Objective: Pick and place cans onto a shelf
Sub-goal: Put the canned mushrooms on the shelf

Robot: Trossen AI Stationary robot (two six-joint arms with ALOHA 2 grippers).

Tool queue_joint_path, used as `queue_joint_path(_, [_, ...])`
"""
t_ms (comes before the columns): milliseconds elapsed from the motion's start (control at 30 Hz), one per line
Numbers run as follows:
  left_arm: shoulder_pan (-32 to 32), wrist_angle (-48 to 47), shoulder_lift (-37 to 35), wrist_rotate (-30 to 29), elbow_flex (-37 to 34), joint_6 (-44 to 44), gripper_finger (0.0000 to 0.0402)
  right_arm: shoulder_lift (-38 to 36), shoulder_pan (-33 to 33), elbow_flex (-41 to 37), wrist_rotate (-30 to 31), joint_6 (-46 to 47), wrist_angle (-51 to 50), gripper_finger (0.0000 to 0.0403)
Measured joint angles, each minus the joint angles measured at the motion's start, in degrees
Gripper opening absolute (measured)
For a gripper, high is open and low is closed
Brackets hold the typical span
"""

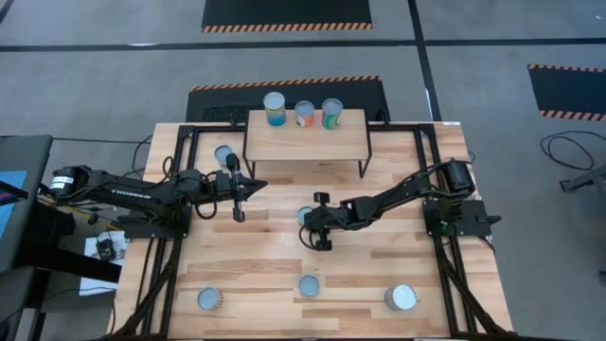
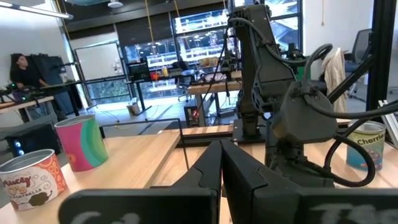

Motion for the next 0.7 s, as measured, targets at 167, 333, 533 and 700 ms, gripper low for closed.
queue_joint_path(167, [0.0,0.0,0.0,0.0,0.0,0.0,0.0002,-1.0,0.1,-0.1,-0.3,-1.2,-1.1,0.001])
queue_joint_path(333, [0.0,0.0,0.0,0.0,0.0,0.0,0.0002,-5.6,1.1,-0.3,-1.3,-0.9,-2.3,0.0022])
queue_joint_path(533, [0.0,-0.1,0.0,0.0,0.0,0.2,0.0002,-16.7,4.1,-0.2,-1.7,-1.2,-6.1,0.001])
queue_joint_path(700, [0.0,0.0,0.0,0.0,0.0,0.2,0.0002,-29.5,2.7,-0.2,-0.1,-1.4,-14.1,0.0018])
